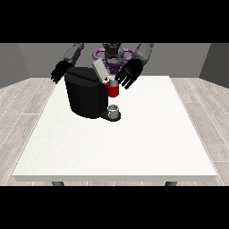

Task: Insert the coffee pod into the coffee machine and close the lid

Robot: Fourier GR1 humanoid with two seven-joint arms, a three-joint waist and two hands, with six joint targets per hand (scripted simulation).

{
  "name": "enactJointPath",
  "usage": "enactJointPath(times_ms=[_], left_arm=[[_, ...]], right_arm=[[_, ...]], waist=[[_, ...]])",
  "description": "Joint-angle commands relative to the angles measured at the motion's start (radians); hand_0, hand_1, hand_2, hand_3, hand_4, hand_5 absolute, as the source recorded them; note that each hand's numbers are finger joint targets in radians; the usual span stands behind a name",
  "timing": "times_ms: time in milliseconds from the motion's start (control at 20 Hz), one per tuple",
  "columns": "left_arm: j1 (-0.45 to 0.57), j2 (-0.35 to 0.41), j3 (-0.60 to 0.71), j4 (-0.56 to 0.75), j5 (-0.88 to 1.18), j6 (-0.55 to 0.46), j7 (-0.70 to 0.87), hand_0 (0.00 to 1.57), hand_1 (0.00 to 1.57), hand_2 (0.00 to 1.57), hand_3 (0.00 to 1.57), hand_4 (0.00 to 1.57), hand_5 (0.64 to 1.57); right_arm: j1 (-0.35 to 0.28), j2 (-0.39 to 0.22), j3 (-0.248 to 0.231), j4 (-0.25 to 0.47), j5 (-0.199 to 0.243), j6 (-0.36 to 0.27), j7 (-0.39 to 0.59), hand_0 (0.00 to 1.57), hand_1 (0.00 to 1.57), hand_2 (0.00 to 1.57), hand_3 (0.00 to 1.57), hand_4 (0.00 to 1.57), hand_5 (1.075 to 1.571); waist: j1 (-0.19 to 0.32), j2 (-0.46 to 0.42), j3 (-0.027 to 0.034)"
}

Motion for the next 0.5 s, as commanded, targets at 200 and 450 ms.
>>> enactJointPath(times_ms=[200,450], left_arm=[[0.01,0.028,-0.054,0.021,-0.071,-0.02,-0.029,0.0,0.0,0.0,0.0,0.0,1.571],[0.014,0.042,-0.042,0.01,-0.064,-0.055,-0.039,0.0,0.0,0.0,0.0,0.0,1.571]], right_arm=[[0.002,0.023,0.038,-0.021,0.035,-0.031,0.027,0.0,0.0,0.0,0.0,0.35,1.571],[0.032,-0.003,0.013,0.006,0.013,0.006,-0.013,0.0,0.0,0.0,0.0,0.38,1.571]], waist=[[-0.015,0.013,-0.0014],[0.0,-0.019,-0.0013]])
